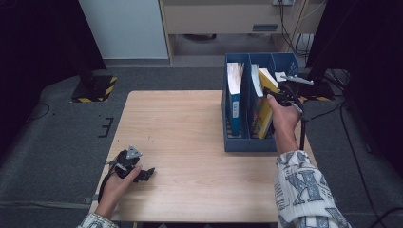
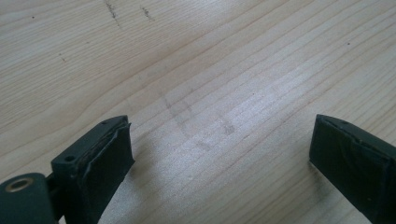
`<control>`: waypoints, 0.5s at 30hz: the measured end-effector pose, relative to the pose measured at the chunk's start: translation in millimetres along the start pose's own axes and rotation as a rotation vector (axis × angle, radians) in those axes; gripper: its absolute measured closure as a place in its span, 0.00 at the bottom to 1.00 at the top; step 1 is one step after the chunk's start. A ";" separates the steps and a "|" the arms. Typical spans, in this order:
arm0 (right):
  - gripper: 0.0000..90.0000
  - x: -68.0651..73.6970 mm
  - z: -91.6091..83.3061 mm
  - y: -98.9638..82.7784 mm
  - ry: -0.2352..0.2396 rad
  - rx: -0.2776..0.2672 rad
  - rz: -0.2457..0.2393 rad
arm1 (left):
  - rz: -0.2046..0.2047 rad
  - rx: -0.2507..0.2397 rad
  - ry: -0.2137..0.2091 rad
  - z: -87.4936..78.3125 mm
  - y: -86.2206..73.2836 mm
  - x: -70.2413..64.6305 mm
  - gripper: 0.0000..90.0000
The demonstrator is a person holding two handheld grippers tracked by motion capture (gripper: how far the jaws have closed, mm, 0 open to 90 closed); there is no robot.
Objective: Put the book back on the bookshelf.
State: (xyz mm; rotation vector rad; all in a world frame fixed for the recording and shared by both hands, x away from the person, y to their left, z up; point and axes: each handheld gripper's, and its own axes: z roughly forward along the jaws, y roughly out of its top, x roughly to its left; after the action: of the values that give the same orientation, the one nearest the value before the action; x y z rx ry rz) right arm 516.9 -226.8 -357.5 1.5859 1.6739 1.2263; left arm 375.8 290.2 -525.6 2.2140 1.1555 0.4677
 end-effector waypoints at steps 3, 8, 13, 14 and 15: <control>0.83 1.3 0.0 0.0 -0.004 0.001 -0.002 | 0.000 0.002 0.000 0.0 0.1 -0.1 0.06; 0.82 5.6 0.1 0.7 -0.008 0.002 -0.004 | 0.001 0.002 0.000 0.2 0.1 -0.3 0.06; 0.83 9.5 0.8 -1.1 -0.014 0.001 -0.022 | 0.001 0.001 0.000 0.1 0.1 -0.2 0.06; 0.83 9.4 1.2 -1.7 -0.015 0.003 -0.025 | 0.001 0.001 0.000 0.1 0.1 -0.1 0.06; 0.82 9.5 1.5 -2.4 -0.015 0.005 -0.023 | 0.001 0.001 0.000 0.0 0.2 -0.1 0.06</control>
State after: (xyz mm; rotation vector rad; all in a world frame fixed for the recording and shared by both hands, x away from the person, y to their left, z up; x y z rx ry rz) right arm 515.4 -217.1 -358.3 1.5707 1.6822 1.1972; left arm 375.8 290.0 -525.5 2.2154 1.1544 0.4674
